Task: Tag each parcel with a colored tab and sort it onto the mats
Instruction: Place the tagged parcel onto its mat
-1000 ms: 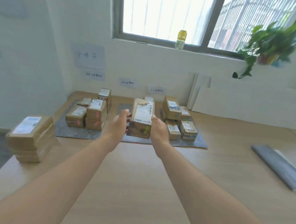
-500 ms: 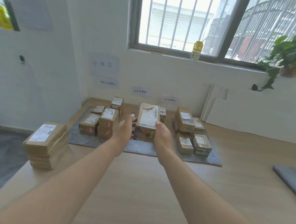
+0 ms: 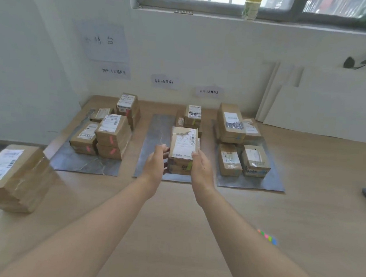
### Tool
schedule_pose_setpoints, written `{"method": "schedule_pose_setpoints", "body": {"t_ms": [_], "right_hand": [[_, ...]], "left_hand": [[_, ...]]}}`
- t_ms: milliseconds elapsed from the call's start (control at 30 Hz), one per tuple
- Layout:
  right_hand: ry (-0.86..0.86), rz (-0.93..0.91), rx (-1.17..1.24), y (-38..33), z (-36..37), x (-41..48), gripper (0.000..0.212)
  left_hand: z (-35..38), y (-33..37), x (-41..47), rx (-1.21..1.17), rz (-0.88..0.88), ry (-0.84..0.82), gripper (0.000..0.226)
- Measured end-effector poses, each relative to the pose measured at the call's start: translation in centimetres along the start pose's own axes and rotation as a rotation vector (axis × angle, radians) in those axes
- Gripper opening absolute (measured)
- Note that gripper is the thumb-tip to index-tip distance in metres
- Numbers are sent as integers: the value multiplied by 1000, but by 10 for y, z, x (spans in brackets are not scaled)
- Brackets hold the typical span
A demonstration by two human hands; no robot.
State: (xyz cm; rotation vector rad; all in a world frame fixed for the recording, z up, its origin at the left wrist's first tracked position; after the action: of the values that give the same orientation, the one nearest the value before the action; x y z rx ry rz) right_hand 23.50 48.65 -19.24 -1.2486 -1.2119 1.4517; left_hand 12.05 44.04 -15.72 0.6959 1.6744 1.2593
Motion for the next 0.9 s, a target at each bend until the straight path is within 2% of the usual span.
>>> {"method": "schedule_pose_setpoints", "body": {"t_ms": [167,367,600,733,833,900], "right_hand": [[-36,48,5,18,-23,67,24],[-57,126,-18,58,-30,130,46],[13,153,-11,75,-28,191,41],[26,217,-34,87,-27,225,46],[50,278,-32,96,-26,250,59],[67,308,-5,103,-27,259,58]], "left_hand": [[41,-8,66,-16,-76,53,48],[65,-33,129,-79,-177,81,48],[85,-47,200,-123,-201,59,42],[92,-55,235,-131,-219,56,37],[93,-63,254,-108,-232,52,36],[93,-68,263,-114,-243,41,35]]}}
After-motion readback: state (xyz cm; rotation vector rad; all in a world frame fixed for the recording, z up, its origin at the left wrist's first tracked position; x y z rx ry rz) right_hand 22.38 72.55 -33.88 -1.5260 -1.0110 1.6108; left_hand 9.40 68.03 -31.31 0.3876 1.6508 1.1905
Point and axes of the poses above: each hand's wrist, its own x-axis towards the middle knuckle, its own z-axis out of the palm, y = z × x, the point moved 1 cm from there along x, towards the middle knuckle, and after that the axes turned 7 degrees about x, right-handed, at the moved point
